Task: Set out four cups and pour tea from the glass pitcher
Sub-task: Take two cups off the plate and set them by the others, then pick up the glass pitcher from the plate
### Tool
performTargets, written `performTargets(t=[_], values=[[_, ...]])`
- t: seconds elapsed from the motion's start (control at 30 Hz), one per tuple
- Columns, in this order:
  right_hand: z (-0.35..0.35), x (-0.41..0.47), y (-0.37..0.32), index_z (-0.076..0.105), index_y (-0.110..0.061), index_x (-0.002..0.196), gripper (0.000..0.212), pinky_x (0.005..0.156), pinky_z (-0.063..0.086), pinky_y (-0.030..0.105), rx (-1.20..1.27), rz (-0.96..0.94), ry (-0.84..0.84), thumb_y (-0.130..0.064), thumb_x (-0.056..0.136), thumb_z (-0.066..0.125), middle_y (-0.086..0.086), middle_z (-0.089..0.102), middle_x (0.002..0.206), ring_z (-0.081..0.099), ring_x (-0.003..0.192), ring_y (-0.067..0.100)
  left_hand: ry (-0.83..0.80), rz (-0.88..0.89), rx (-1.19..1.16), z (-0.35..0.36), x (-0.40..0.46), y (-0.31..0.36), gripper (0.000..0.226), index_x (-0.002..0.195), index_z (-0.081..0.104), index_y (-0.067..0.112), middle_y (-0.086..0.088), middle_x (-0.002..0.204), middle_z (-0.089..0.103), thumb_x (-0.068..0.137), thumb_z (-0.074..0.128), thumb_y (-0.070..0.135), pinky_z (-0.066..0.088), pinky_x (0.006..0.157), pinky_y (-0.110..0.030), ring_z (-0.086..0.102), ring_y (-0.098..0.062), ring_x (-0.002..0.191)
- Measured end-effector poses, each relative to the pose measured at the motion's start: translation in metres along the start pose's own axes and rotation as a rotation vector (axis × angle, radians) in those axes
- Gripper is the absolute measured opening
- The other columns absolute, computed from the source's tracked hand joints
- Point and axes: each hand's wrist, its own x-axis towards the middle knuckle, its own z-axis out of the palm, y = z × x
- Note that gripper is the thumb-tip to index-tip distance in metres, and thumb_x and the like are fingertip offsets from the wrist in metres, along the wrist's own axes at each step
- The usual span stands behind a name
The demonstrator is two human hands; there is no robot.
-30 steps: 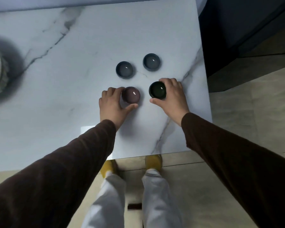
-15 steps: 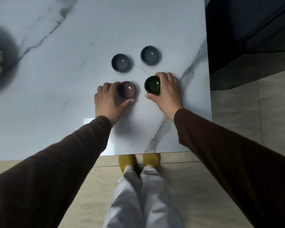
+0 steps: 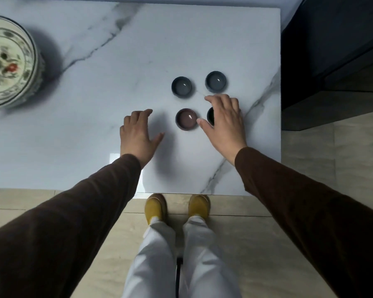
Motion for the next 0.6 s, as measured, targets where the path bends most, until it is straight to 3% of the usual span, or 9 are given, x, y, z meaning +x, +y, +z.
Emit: performTargets(t=[0.27, 0.6], values=[[0.018, -0.004, -0.117, 0.054, -0.019, 0.129, 0.042, 0.097, 0.040, 0.038, 0.011, -0.092, -0.053, -0.032, 0.089, 0.061, 0.001, 0.055, 0.128, 0.046, 0.119, 0.025, 0.057, 0.009, 0.010, -0.079, -0.023, -0.089, 0.054, 0.134, 0.051, 0.015, -0.008, 0.126, 0.054, 0.085, 0.067, 0.030, 0.038, 0.096, -0.042, 0.047, -0.033, 0.115], [0.094, -0.027, -0.320, 0.055, -0.020, 0.129, 0.038, 0.101, 0.039, 0.038, 0.066, -0.094, -0.118, -0.029, 0.092, 0.060, 0.001, 0.054, 0.129, 0.045, 0.121, 0.024, 0.046, 0.027, 0.023, -0.184, -0.054, -0.251, 0.050, 0.131, 0.052, 0.015, -0.006, 0.127, 0.054, 0.084, 0.066, 0.028, 0.038, 0.096, -0.041, 0.047, -0.030, 0.117]])
